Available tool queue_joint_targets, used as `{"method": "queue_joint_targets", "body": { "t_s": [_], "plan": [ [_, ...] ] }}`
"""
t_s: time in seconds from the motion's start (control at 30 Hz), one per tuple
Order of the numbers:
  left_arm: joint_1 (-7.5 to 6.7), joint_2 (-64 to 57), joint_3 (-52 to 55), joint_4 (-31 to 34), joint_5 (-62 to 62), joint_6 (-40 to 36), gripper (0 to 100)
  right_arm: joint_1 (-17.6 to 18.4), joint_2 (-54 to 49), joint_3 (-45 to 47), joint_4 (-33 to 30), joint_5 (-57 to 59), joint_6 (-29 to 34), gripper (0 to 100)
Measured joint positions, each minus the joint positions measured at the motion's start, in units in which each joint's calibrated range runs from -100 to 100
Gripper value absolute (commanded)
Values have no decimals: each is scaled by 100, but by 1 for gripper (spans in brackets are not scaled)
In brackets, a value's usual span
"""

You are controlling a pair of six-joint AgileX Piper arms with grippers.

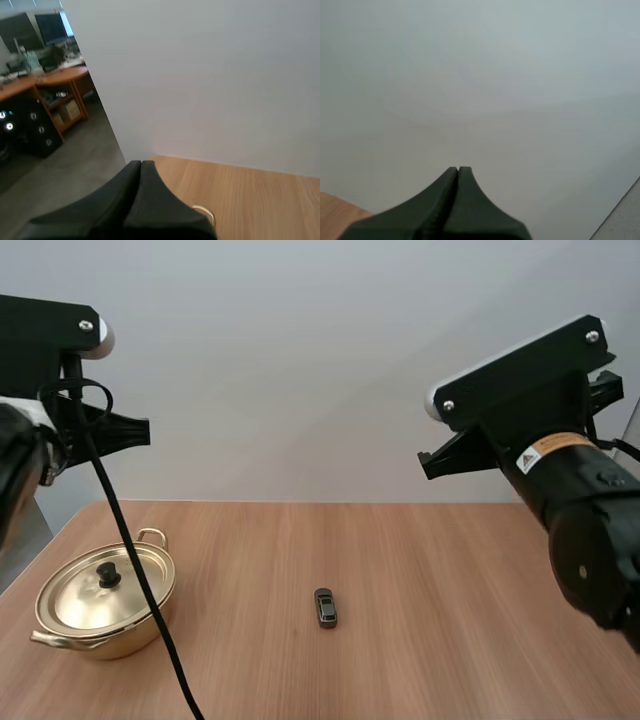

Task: Open the pot, put the car inside, and close it

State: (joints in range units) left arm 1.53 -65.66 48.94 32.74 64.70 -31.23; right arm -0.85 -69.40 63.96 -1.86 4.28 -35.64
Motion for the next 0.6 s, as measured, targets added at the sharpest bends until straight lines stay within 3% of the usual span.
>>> {"method": "queue_joint_targets", "body": {
  "t_s": [0.1, 0.23, 0.27, 0.33, 0.4, 0.47, 0.5, 0.6],
  "plan": [
    [0, 513, -31, -98, 732, 332, 0, 0, 593, -633, 535, 747, -100, 0],
    [0, 889, -31, 247, 1857, 856, 1, 0, 1309, -1431, 1213, 1795, -310, 0],
    [0, 889, -31, 412, 2136, 914, 4, 0, 1509, -1640, 1390, 2090, -403, 11],
    [0, 889, -31, 740, 2614, 943, 20, 0, 1865, -2018, 1715, 2631, -605, 46],
    [0, 900, -31, 1033, 2851, 854, 51, 0, 2258, -2360, 2070, 3152, -867, 96],
    [0, 934, 2, 1178, 2941, 820, 88, 0, 2558, -2523, 2385, 3658, -1123, 100],
    [0, 952, 2, 1209, 2941, 849, 100, 0, 2647, -2537, 2559, 3960, -1237, 100],
    [0, 1067, 13, 1131, 2700, 1055, 100, 0, 2691, -2540, 3094, 4712, -1403, 100]
  ]
}}
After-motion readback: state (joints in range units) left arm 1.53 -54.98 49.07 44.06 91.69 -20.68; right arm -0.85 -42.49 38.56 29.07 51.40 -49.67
